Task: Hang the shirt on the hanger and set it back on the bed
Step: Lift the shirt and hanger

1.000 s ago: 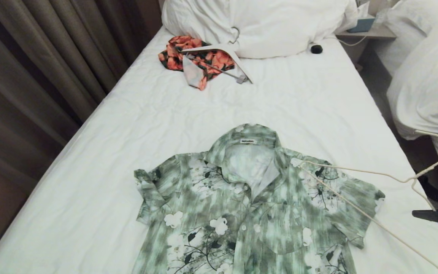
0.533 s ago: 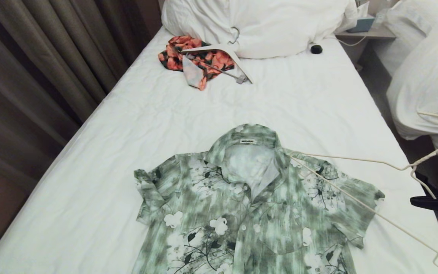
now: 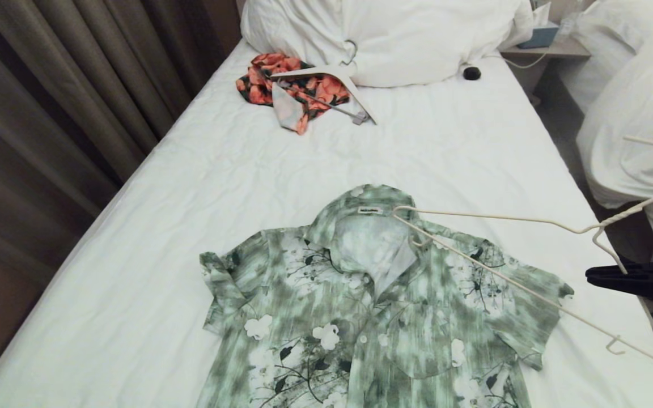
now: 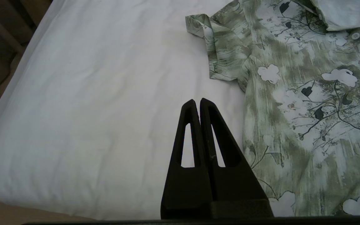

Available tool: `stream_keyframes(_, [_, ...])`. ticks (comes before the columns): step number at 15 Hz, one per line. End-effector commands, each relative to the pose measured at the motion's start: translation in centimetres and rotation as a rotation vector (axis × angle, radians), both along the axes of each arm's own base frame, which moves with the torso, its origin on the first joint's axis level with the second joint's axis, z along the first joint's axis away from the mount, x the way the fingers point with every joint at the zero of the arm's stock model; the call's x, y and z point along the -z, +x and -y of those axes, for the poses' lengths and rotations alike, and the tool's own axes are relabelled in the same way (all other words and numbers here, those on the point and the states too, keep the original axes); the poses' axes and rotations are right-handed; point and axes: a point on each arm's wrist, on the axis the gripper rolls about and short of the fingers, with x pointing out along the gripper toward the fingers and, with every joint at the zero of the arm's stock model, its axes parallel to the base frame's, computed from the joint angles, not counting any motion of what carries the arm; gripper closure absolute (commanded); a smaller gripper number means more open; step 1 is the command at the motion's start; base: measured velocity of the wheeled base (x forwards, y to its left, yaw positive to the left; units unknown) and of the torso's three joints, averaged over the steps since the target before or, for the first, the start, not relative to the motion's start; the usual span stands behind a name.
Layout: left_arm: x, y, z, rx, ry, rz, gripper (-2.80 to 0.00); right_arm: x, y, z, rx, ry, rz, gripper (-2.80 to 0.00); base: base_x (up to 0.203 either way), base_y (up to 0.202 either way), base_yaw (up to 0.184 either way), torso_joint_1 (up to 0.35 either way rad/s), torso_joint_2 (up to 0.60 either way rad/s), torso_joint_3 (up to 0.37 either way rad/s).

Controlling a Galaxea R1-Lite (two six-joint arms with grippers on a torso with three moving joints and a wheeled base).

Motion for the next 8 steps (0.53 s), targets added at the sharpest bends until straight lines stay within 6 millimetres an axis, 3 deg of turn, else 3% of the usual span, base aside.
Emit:
stream_keyframes(1, [0.0,0.0,0.0,0.000,0.001,-0.003,0.00,-0.5,-0.9,-1.3,-0.047,0.002,0.027,0.00,0.000,0.000,0.000,0.000,0.00,0.000])
stream_keyframes(3, [0.0,0.0,0.0,0.000,0.001,-0.003,0.00,-0.8,-1.9,-2.1,-0.065,0.012,0.017,0.00,0.000,0.000,0.000,0.000,0.00,0.000])
stream_keyframes(8, [0.0,0.0,0.0,0.000,-0.004,-0.003,0.00,-2.7,-3.9,-1.8,-0.024,0.017,0.078,0.00,0.000,0.000,0.000,0.000,0.00,0.000])
